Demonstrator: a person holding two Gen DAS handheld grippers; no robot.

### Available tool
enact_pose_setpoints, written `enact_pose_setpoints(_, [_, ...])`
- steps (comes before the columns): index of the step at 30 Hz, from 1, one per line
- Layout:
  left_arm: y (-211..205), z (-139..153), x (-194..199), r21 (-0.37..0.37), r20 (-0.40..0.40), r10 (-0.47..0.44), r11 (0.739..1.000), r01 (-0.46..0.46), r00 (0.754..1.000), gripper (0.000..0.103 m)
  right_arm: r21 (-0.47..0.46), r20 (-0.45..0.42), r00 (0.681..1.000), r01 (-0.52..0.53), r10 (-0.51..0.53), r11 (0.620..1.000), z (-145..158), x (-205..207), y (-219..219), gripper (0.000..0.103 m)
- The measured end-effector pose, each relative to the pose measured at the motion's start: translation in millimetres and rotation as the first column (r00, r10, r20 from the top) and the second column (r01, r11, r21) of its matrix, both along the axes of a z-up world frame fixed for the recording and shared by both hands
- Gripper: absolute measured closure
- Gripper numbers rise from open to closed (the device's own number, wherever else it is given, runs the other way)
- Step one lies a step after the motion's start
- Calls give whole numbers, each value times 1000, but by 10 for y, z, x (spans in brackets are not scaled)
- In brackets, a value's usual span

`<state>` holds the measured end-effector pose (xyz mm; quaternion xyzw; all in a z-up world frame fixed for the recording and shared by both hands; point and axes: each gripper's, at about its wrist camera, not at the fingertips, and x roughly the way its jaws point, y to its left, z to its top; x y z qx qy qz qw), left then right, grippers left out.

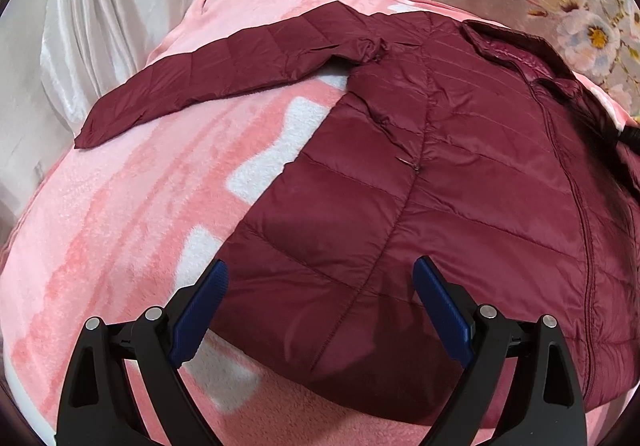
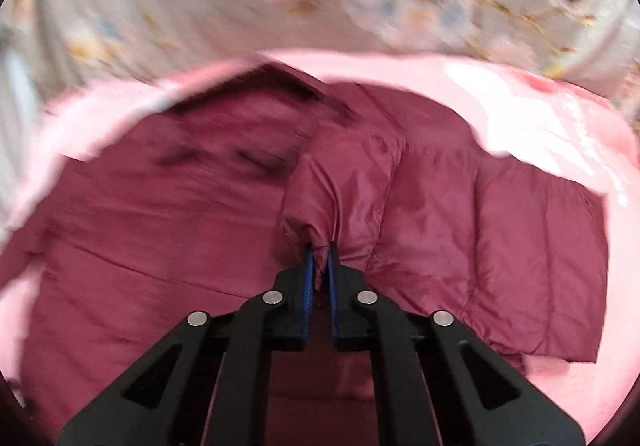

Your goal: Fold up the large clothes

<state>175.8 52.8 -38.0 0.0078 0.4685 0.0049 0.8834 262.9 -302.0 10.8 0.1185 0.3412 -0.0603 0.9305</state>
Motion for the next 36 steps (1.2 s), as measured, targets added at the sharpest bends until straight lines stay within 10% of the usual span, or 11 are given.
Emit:
enact_pose_setpoints(11, [167,-25,73,-12,-15,30,999,-30,999,12,68,-46,905,-420,423,905,-258,355,1691,94])
enact_pose_setpoints(16, [208,62,239,-107,-26,11,994,-13,1000,12,64,-67,891,-445,449,893,-380,278,1802,73])
enact_pose_setpoints(20, [104,237,473,-259,-26,-42,965,34,999,12,70,46,919,-394,392,916,-36,-17,1428,51])
enact_pose_setpoints(31, [-508,92,1434,-485,-108,-140,871,70,984,12,268,-5,998,66,-67,961,-242,-618,-634,50])
enact_pose_setpoints(36, [-573,-5,1589,-474,-121,-135,878,63,983,46,351,-50,980,200,-195,915,-534,-696,-1204,48])
